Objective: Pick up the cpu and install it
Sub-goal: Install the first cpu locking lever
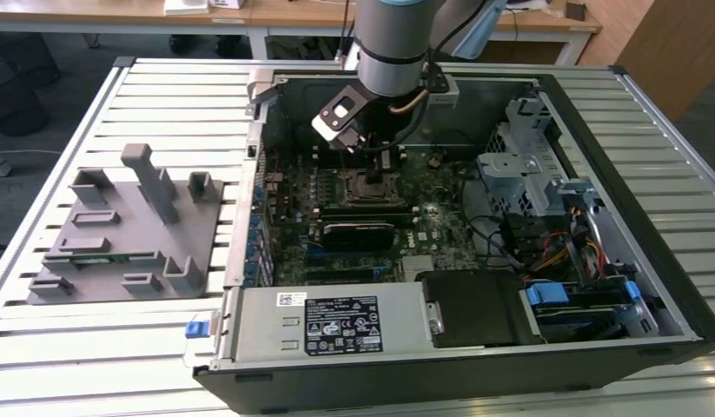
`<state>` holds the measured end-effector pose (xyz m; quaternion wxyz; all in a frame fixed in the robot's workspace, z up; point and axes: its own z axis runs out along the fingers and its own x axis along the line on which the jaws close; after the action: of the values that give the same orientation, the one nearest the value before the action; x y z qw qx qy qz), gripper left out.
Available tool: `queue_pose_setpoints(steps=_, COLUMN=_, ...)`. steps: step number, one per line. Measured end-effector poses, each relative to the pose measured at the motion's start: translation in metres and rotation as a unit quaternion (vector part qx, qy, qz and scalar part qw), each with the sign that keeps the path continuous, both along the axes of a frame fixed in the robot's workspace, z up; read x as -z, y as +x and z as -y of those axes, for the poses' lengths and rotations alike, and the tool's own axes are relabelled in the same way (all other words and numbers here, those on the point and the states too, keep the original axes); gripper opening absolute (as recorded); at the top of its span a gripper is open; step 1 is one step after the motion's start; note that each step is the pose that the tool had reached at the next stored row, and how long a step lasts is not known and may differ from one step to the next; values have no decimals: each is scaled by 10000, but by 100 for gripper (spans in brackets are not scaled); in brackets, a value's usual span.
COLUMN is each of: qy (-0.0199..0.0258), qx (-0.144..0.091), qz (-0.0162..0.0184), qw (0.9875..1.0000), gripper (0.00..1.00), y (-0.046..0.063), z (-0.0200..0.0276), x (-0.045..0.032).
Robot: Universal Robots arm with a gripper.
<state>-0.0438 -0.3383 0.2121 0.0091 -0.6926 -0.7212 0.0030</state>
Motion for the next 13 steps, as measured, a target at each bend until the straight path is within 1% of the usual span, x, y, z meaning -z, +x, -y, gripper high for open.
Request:
queue_pose_setpoints(steps=5, qy=-1, qx=0, qz=0, qw=10000, gripper=11, y=0, z=0, x=-74)
queue_pose_setpoints(steps=13, qy=-1, qx=0, qz=0, qw=10000, gripper=11, y=0, z=0, x=-153)
